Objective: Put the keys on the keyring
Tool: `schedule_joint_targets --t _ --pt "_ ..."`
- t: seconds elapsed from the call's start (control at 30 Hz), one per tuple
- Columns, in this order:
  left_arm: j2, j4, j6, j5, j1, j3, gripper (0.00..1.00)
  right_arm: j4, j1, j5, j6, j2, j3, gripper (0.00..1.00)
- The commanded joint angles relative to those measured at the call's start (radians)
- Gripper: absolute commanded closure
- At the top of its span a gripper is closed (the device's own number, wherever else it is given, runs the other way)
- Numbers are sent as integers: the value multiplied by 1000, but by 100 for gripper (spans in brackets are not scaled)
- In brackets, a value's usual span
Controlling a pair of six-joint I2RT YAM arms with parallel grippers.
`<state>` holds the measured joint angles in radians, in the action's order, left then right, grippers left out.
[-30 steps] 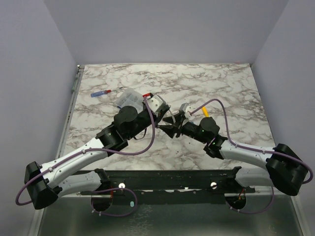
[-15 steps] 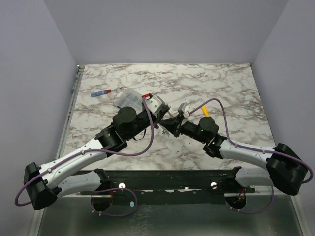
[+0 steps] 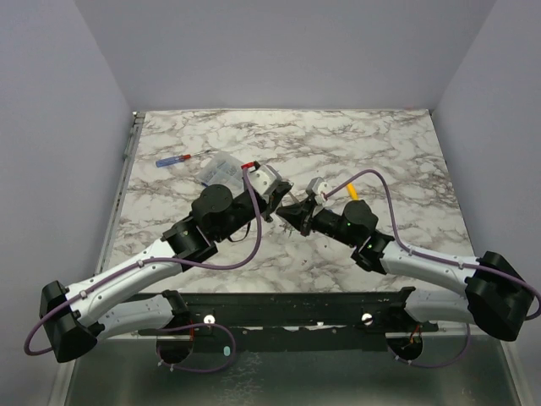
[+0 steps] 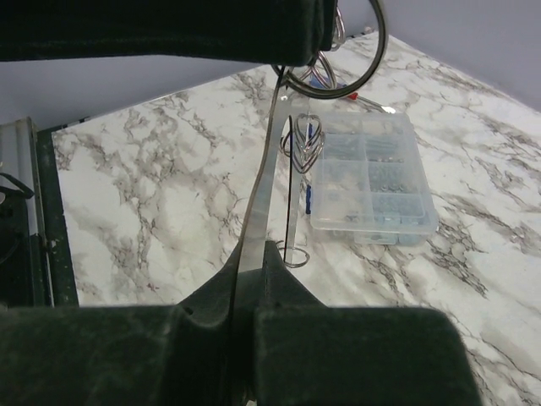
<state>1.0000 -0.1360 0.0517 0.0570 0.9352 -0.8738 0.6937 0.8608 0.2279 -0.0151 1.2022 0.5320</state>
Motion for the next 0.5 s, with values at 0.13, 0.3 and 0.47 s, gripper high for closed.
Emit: schedule_joint_targets --t 0.13,0.3,0.47 --pt "-31 -12 -9 -5 -7 -9 100 -106 12 -61 86 -55 49 99" --pt "-39 9 -21 4 -7 -19 100 -181 12 -103 108 -78 78 99" --pt "-63 -47 -49 27 -7 27 100 -227 12 -105 24 -75 124 99"
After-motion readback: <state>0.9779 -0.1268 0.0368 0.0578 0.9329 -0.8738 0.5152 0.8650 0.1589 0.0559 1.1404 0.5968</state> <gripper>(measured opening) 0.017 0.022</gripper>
